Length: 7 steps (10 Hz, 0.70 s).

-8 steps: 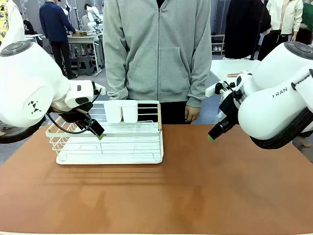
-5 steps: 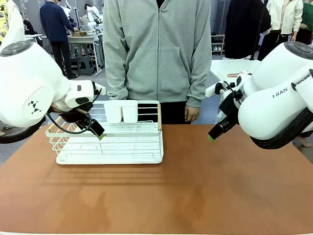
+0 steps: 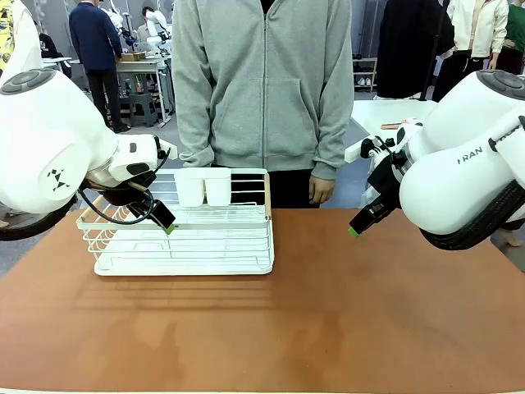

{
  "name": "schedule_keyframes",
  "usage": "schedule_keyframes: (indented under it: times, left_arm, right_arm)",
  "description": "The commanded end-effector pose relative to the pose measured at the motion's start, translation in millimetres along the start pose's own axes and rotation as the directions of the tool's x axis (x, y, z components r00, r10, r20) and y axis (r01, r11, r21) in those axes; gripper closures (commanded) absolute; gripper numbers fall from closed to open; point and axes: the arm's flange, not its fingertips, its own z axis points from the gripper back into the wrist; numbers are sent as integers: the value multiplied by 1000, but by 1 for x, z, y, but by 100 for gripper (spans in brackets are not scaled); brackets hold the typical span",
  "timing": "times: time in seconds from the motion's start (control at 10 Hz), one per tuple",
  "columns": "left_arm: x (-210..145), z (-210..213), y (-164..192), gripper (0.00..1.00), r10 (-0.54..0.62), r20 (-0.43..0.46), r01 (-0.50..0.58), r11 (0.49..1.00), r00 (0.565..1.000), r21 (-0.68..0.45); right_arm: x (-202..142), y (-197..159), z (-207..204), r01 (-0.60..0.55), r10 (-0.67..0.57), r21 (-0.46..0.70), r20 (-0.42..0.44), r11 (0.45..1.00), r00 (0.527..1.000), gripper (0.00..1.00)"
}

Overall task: Clean the table.
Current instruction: Pick up the Lint Roller when the human hands it over.

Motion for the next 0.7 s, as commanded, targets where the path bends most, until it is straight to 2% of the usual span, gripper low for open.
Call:
schedule_keyframes:
  times: [0.0,0.1,0.2,0.3,0.4,0.5,0.6]
  left_arm:
    - [0,0,0,0,0,0,0,1000,1000,0]
    - [12,16,9,0,70,-76,-77,992,995,-100]
    - [20,36,23,0,134,-109,-154,969,985,-194]
    - [23,55,37,0,158,-133,-186,954,978,-235]
    - [23,70,50,0,189,-141,-224,925,972,-307]
    - [21,83,65,0,235,-149,-276,872,961,-405]
    - [15,97,87,0,291,-140,-322,822,946,-470]
  right_arm:
    - [0,0,0,0,0,0,0,1000,1000,0]
    - [10,-9,18,60,-59,-63,20,996,998,0]
    - [16,-18,38,137,-136,-32,34,990,990,0]
    - [20,-28,58,221,-221,44,3,974,975,0]
    - [18,-38,74,227,-220,158,-60,961,974,0]
    - [17,-53,92,312,-297,253,-96,916,950,0]
    - [13,-70,113,433,-412,346,-138,832,901,0]
